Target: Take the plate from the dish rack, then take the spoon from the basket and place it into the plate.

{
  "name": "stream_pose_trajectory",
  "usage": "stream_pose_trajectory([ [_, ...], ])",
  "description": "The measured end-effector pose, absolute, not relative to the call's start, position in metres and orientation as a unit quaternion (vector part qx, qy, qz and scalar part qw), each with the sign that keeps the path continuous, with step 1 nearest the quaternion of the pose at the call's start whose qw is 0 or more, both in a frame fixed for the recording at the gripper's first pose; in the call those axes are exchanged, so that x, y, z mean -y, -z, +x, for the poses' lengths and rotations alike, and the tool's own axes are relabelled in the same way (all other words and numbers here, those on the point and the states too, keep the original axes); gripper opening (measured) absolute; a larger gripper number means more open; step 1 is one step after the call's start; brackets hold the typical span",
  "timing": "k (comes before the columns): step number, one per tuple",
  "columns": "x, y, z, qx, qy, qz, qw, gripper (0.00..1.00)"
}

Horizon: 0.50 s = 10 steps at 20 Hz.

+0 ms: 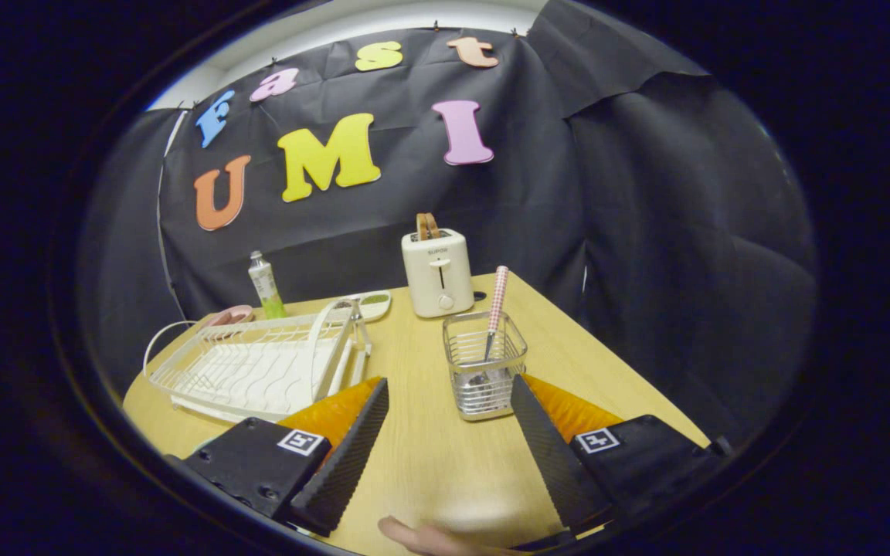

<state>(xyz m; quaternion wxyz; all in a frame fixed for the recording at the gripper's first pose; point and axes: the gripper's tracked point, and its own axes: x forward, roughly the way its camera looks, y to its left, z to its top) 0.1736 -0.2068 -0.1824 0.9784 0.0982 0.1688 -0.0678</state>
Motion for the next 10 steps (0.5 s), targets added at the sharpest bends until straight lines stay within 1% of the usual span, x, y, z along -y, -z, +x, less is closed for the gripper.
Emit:
stream_pose_trajectory([
  [4, 0.233, 0.178, 0.212, -0.167, 0.071, 0.089, 0.979, 1.00],
  [10, 0.265, 0.146, 0.269, -0.135, 0.058, 0.060, 0.987, 1.00],
])
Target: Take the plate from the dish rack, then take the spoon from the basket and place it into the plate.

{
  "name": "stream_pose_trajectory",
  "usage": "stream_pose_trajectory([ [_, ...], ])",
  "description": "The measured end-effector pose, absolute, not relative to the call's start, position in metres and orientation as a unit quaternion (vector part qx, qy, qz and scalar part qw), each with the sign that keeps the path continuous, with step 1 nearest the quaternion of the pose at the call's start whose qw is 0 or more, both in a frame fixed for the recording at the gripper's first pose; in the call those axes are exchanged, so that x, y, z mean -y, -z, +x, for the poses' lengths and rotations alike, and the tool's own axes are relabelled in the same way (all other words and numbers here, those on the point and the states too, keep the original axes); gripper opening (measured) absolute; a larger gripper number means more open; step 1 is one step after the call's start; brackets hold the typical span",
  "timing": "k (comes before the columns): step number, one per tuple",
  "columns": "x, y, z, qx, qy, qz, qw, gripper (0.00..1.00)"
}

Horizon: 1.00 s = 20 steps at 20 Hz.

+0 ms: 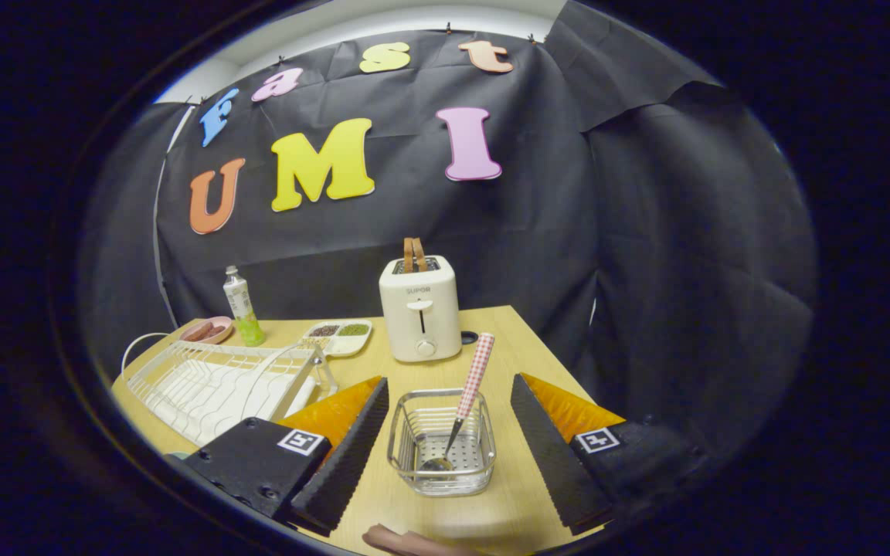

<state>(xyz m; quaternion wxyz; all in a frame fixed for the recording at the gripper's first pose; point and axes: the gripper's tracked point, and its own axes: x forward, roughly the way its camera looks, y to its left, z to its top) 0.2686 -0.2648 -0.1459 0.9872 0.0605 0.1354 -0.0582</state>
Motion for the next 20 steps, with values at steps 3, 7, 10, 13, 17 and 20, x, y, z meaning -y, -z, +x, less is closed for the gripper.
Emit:
stream_pose_trajectory([
  [3, 0.274, 0.155, 0.296, -0.169, 0.045, 0.081, 0.981, 1.00],
  [7, 0.283, 0.158, 0.328, -0.185, 0.039, 0.118, 0.975, 0.92],
  [10, 0.278, 0.162, 0.341, -0.189, 0.026, 0.121, 0.974, 0.66],
  [13, 0.277, 0.167, 0.343, -0.199, 0.018, 0.120, 0.973, 0.32],
  [17, 0.280, 0.148, 0.337, -0.154, 0.031, 0.127, 0.979, 0.14],
  [20, 0.281, 0.125, 0.328, -0.116, 0.037, 0.129, 0.984, 0.14],
])
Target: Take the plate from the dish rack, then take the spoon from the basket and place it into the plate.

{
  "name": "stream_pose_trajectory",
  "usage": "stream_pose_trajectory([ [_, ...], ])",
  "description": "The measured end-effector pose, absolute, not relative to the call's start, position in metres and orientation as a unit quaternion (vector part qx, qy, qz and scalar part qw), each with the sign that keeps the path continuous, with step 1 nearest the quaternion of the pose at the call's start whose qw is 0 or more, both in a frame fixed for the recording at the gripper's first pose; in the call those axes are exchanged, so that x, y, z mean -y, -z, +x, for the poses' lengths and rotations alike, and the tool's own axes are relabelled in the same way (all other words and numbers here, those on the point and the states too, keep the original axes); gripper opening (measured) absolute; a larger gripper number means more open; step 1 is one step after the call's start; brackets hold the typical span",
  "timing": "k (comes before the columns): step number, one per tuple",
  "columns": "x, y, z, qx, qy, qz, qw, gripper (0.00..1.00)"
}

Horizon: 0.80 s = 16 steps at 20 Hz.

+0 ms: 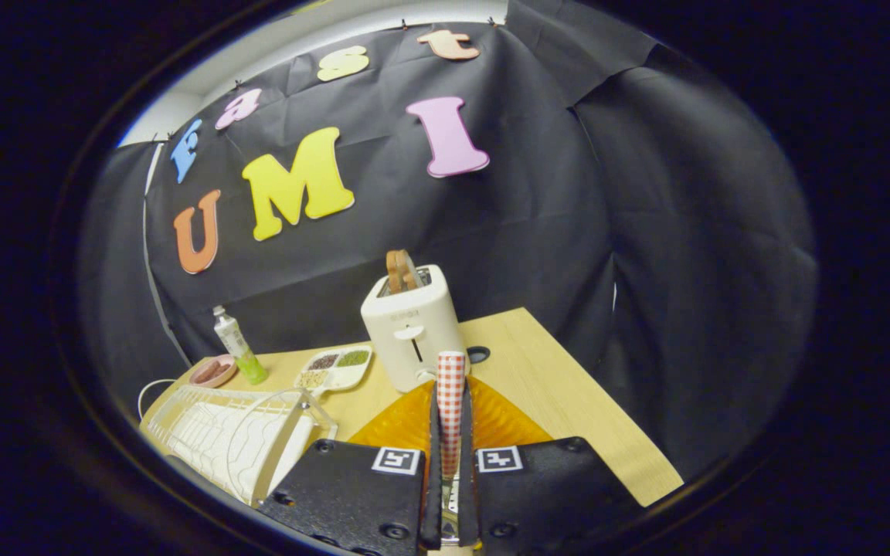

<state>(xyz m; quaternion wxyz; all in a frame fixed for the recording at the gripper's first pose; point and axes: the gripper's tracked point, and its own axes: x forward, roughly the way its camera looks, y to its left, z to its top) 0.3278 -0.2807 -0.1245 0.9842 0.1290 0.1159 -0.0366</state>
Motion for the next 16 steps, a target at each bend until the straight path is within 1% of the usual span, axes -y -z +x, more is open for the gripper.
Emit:
stream_pose_trajectory([
  [3, 0.285, 0.095, 0.322, -0.065, 0.062, 0.113, 0.989, 0.14],
  [7, 0.274, 0.062, 0.299, -0.033, 0.071, 0.085, 0.993, 0.14],
  [13, 0.230, -0.006, 0.227, 0.024, 0.059, 0.042, 0.997, 0.14],
  [16, 0.204, -0.034, 0.188, 0.046, 0.064, 0.037, 0.996, 0.14],
])
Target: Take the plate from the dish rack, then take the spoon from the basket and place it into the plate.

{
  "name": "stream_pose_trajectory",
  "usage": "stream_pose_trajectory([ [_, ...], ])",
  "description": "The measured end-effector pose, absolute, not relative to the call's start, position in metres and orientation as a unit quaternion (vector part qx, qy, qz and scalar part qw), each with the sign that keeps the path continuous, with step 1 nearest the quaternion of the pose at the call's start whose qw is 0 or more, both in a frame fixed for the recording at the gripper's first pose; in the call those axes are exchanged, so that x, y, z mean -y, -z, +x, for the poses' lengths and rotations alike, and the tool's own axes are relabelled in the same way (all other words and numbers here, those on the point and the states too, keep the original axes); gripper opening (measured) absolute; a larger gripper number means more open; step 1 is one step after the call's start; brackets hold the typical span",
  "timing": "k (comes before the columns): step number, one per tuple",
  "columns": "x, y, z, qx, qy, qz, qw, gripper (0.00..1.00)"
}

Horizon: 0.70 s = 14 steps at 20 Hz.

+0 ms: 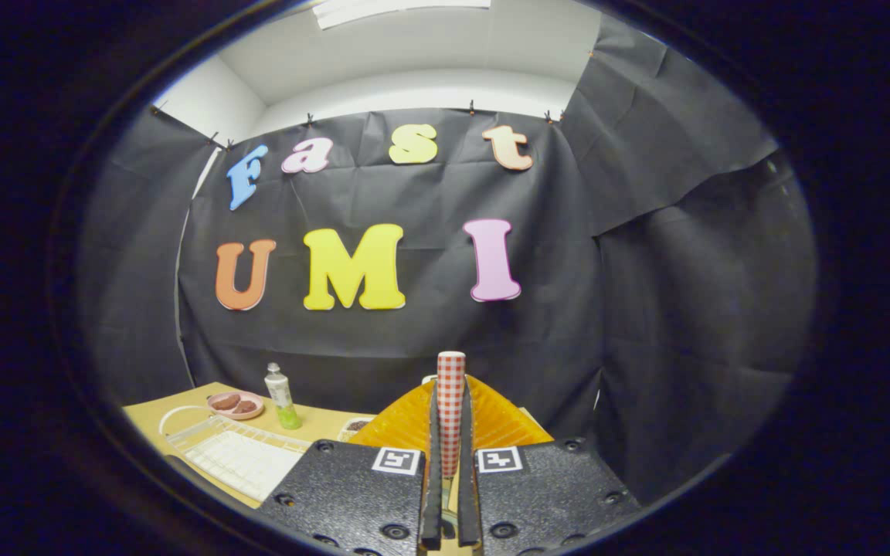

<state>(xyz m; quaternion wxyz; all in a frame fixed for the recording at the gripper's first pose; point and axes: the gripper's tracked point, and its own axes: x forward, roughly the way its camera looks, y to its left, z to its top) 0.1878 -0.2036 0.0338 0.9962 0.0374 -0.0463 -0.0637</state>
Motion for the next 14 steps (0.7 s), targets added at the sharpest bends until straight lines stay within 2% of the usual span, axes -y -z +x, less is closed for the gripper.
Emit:
stream_pose_trajectory([
  [3, 0.180, -0.049, 0.142, 0.040, 0.088, 0.038, 0.995, 0.14],
  [7, 0.121, -0.051, 0.092, 0.047, 0.053, 0.052, 0.996, 0.13],
  [14, 0.019, 0.013, 0.045, 0.044, -0.010, 0.061, 0.997, 0.14],
])
